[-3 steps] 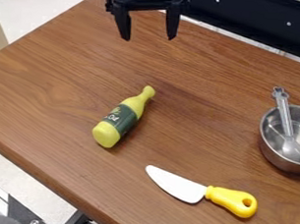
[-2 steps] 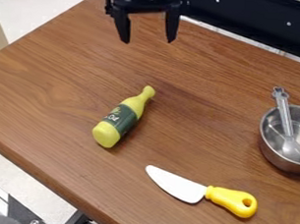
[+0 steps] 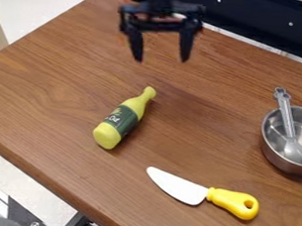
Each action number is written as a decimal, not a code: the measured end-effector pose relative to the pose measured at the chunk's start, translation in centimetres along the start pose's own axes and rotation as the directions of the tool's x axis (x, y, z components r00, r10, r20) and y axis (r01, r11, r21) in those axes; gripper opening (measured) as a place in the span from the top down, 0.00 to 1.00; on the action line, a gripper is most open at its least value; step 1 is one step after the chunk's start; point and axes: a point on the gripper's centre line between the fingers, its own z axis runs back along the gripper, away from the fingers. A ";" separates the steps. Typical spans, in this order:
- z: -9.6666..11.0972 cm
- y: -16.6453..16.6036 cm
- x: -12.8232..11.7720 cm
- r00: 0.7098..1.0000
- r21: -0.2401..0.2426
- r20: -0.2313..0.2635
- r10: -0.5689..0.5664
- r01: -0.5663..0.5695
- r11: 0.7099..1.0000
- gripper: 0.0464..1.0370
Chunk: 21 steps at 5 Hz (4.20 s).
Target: Moved the pot at the left side of the yellow bottle
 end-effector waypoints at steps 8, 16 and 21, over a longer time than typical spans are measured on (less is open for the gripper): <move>-4.3 -8.9 -7.2 0.988 -0.061 0.060 0.143 -0.139 0.988 0.04; -7.9 -11.4 -6.3 0.989 -0.024 0.105 0.108 -0.106 0.994 0.12; -8.2 -10.9 -7.0 0.978 -0.031 0.084 0.191 -0.189 0.981 0.99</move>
